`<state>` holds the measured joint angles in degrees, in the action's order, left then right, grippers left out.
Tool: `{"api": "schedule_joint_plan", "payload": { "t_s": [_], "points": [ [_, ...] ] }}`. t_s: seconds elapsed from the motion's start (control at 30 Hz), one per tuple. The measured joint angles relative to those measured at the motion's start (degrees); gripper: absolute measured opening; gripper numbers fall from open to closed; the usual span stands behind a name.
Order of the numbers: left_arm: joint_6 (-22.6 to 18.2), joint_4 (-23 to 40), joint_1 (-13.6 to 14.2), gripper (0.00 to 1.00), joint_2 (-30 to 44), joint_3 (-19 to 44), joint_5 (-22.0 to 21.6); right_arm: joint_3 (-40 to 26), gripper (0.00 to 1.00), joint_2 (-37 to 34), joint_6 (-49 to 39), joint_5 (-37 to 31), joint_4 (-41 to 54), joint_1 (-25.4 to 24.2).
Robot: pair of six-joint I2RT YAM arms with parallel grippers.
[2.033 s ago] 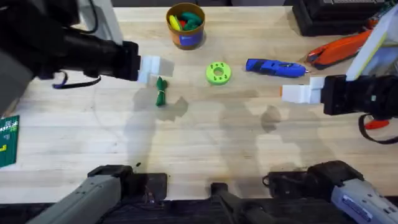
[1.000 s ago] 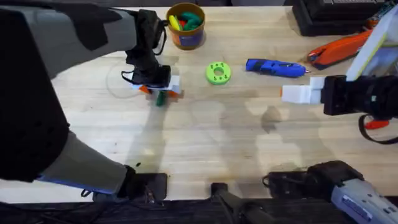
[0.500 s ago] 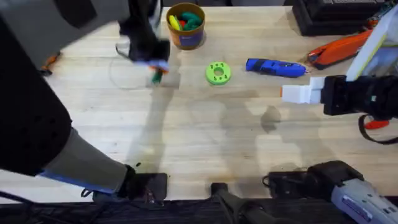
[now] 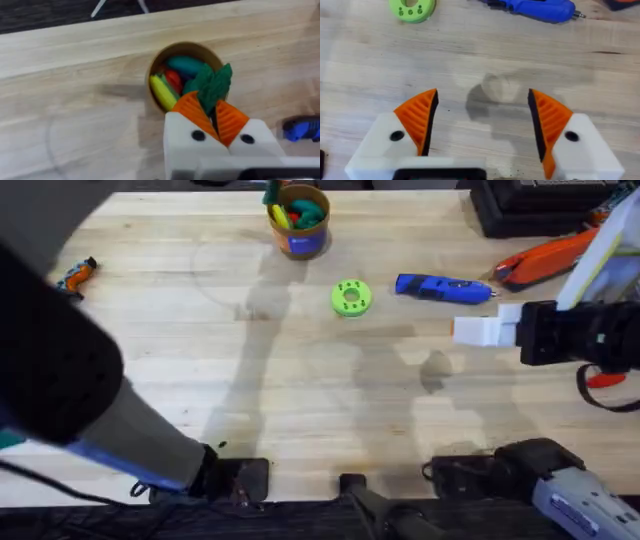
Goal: Pick up the gripper from the table and insert it into the empty holder that is missing its gripper. Then pick up a screw, insert it into the mounting hole, and use the screwdriver to tighten it. Finally, clean up the table by picking up the vegetable and placing it into the bucket.
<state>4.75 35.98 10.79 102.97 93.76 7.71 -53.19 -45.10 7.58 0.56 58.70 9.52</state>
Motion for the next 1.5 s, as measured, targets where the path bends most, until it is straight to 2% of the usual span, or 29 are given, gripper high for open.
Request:
{"api": "schedule_joint_plan", "payload": {
  "t_s": [0.23,0.27,0.43,0.47,0.5,0.73,0.93,1.0,1.2,1.33,1.5],
  "points": [
    [0.0,-8.36,0.0,0.014,8.85,0.0,3.62,0.0,0.976,0.0,0.15,0.0,0.0,0.0],
    [-0.11,-8.5,0.0,0.046,9.7,0.0,3.76,0.0,0.975,0.0,0.15,0.0,0.0,0.0],
    [-0.22,-8.25,0.0,0.816,10.19,-0.07,4.54,0.0,0.975,-0.02,0.15,-0.01,0.0,0.0],
    [-0.04,-7.85,0.0,0.939,9.81,-0.07,4.56,0.0,0.975,0.0,0.15,-0.02,0.0,0.0],
    [-0.02,-7.08,0.0,0.974,9.33,-0.07,4.65,0.0,0.976,0.0,0.15,0.0,0.0,0.0],
    [-0.55,6.45,-0.32,0.985,2.47,-0.07,4.74,0.0,0.975,-0.02,0.15,0.0,0.0,0.0],
    [-2.45,23.76,-1.69,0.985,-7.86,-0.04,4.27,0.0,0.975,0.0,0.15,0.0,0.0,0.0],
    [-3.11,29.85,-1.88,0.985,-11.29,-0.04,2.81,0.0,0.975,0.0,0.15,-0.01,0.0,0.0],
    [-3.97,45.18,-1.88,0.985,-15.54,0.0,0.85,0.0,0.976,-0.01,0.15,0.0,0.0,0.0],
    [-4.23,47.42,-1.61,0.985,-15.39,-0.43,0.08,0.0,0.975,0.0,0.15,-0.02,0.0,0.0],
    [-3.63,42.51,0.22,0.986,-16.95,-7.67,-0.05,0.0,0.975,0.0,0.15,0.0,0.0,0.0]
  ]
}}
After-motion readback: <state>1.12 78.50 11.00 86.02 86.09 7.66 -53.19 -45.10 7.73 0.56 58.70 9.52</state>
